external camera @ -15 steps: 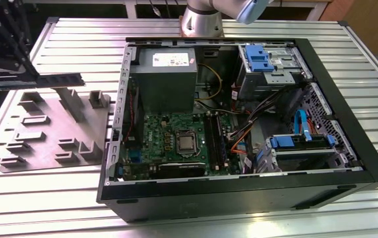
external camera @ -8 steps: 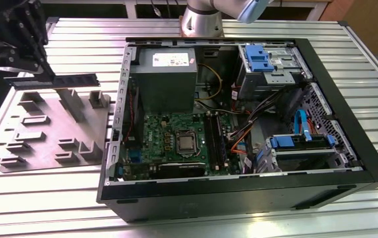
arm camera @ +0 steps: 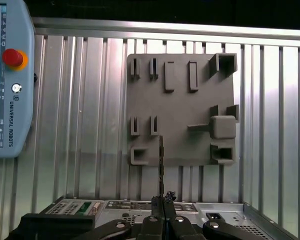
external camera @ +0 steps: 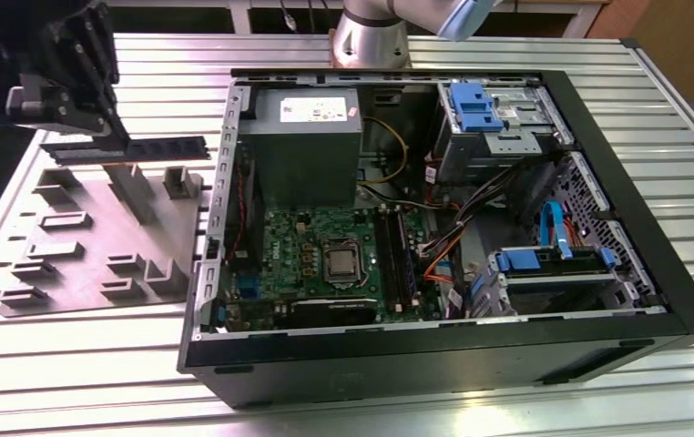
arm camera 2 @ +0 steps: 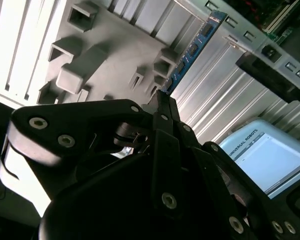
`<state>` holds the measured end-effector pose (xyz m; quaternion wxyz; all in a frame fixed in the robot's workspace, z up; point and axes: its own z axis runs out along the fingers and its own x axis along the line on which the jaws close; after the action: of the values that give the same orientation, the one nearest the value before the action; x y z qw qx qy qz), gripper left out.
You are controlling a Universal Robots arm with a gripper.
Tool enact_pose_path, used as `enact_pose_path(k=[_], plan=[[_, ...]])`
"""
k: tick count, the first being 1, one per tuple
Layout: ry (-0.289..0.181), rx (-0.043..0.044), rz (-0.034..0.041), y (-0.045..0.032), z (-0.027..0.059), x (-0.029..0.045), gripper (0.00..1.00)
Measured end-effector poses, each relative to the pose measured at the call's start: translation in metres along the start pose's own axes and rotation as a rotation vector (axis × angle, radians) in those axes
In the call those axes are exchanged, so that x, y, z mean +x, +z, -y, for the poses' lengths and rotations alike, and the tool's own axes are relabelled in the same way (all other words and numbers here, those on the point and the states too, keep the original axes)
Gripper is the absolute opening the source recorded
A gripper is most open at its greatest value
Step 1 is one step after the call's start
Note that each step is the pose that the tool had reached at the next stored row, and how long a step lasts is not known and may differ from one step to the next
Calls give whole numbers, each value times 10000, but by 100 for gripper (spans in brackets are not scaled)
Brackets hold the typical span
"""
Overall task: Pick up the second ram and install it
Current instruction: 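Pick up the second ram and move it above second insertion slot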
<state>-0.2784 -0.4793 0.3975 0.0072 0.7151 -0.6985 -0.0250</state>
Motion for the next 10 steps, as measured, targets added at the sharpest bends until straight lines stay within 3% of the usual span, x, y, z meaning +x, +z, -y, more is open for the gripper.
enact_pose_path(k=[10], plan=[[64,1,3,4,319,8,11]])
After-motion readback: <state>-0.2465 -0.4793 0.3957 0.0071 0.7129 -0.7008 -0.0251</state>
